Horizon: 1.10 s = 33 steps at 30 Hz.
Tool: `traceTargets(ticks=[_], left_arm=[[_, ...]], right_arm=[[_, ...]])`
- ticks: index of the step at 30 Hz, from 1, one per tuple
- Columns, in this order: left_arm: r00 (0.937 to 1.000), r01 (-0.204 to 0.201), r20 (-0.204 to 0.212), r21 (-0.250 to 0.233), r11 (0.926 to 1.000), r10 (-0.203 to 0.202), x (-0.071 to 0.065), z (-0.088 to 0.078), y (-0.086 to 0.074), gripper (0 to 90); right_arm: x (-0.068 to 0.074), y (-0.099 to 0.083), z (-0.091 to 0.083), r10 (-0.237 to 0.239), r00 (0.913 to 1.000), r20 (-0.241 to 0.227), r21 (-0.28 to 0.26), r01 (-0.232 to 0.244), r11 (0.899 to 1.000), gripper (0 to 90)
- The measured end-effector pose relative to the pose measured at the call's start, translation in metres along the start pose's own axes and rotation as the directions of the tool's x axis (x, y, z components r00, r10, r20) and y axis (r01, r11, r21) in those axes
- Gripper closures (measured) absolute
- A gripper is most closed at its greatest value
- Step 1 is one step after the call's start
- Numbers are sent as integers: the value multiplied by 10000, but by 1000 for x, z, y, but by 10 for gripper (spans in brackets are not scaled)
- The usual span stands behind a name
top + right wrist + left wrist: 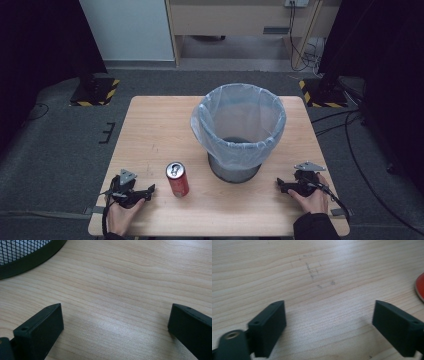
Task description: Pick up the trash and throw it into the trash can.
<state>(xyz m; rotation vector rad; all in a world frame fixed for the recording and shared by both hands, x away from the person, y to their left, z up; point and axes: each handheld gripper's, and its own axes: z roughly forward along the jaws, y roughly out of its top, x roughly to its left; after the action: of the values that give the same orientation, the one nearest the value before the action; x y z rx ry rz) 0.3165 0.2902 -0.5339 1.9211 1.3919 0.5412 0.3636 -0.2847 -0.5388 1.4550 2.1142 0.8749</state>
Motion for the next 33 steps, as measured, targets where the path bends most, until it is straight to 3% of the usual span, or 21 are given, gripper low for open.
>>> traceTargets(ticks=[2,7,16,18,33], left_arm=[[9998,172,135,-45,9998,-172,2,-2,0,148],[9983,557,224,-1046,9930,-536,6,-15,2,166],[9993,366,183,-1857,9819,-338,0,-30,6,160],[9997,221,-1,-2157,9762,-226,-2,-37,9,154],[9992,398,146,-3201,9466,-370,-4,-64,23,146]], right_arm=[[0,0,0,2,10000,4,1,-2,10000,4],[-1,0,0,23,10000,-1,-21,-23,10000,7],[-2,-1,-1,73,10000,48,-21,-72,10000,7],[-2,-1,-1,72,10000,49,-21,-72,10000,7],[-2,-1,-1,73,10000,55,-19,-73,10000,6]])
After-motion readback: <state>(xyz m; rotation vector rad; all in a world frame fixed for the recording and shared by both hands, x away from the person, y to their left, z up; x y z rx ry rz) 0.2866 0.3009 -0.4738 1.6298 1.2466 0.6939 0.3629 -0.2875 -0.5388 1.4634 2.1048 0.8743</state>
